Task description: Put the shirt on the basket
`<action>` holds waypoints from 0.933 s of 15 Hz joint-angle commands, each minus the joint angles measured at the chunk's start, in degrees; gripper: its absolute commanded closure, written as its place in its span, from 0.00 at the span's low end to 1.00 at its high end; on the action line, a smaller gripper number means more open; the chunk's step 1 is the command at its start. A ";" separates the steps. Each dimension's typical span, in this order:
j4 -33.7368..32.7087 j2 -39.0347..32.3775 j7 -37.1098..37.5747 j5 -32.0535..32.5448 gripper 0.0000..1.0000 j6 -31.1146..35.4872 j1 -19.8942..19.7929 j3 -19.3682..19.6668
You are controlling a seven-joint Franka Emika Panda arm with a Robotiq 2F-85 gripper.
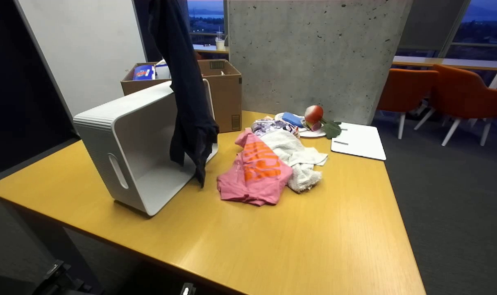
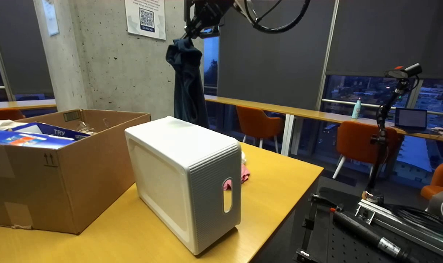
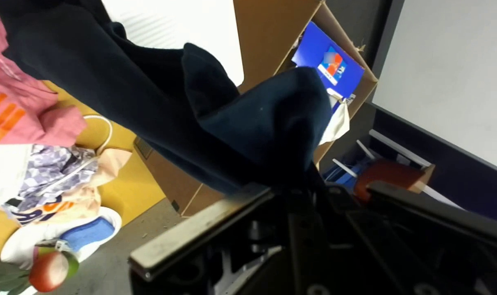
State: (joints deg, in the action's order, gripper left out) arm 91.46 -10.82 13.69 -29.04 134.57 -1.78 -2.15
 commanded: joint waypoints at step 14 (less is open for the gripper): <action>-0.87 -5.96 -24.20 -27.15 0.99 -3.19 -0.72 -3.92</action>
State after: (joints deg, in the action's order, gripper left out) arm 91.44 -15.21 -6.81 -51.91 134.47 -1.68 -5.34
